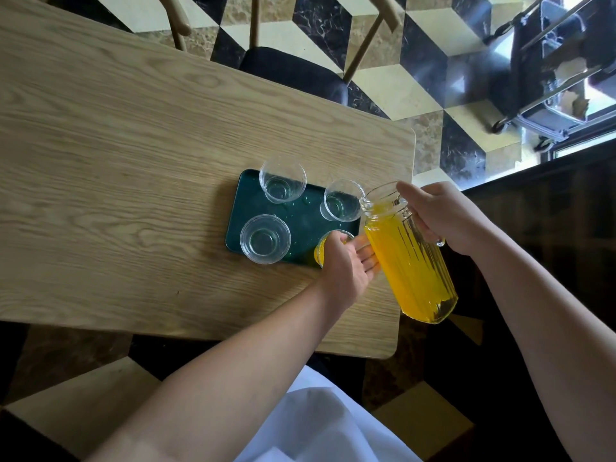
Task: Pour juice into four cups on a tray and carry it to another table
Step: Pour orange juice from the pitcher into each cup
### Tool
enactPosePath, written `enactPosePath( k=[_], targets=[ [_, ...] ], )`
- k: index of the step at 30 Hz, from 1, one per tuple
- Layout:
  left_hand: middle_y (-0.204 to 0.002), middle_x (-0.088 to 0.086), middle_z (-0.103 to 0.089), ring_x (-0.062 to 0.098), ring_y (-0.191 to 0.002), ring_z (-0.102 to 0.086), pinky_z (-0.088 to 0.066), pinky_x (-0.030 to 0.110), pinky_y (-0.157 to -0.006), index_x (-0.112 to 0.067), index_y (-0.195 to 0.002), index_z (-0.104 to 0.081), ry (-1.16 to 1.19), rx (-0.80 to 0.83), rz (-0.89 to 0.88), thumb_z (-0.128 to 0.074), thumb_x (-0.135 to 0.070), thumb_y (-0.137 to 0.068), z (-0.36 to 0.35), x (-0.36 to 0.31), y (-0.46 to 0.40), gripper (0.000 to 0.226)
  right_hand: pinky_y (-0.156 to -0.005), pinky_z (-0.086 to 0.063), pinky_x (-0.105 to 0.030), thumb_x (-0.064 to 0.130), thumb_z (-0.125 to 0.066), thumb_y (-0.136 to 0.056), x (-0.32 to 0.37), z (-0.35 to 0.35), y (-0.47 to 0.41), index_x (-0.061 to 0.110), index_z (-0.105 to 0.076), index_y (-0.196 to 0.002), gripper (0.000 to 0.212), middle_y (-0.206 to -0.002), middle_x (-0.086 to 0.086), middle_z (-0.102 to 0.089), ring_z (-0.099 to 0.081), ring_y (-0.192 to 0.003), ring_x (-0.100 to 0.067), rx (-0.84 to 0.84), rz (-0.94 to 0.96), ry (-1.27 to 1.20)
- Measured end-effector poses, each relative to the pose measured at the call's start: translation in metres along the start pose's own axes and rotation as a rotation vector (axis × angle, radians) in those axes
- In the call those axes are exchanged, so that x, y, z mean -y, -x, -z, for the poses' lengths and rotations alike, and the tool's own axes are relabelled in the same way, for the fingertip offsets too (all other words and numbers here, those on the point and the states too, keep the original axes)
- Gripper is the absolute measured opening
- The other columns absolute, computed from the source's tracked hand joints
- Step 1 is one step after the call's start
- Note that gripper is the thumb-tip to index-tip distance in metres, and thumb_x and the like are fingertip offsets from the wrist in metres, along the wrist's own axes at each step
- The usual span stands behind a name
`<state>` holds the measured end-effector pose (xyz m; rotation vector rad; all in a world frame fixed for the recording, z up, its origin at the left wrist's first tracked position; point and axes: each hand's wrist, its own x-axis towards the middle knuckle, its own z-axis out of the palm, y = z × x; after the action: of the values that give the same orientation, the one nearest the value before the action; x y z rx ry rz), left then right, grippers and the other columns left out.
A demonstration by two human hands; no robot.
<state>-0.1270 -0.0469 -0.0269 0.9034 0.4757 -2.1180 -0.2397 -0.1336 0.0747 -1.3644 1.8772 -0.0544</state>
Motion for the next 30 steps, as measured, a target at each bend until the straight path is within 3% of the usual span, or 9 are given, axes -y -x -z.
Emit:
enactPosePath(
  k=[30],
  targets=[
    [-0.141,0.025,-0.054,0.038,-0.133,-0.049,-0.031,0.049,-0.118,0.000,-0.137,-0.051,0.041,-0.049,0.039,-0.021,-0.029,-0.097,0.001,0.006,-0.007,0.058,-0.045,-0.028,-0.024,0.039,-0.053,-0.099,0.011,-0.004,-0.009,0.015,-0.038,-0.055,0.053,-0.043,-0.002,-0.037,-0.028,-0.039,-0.017,0.086,-0.098,0.075]
  ],
)
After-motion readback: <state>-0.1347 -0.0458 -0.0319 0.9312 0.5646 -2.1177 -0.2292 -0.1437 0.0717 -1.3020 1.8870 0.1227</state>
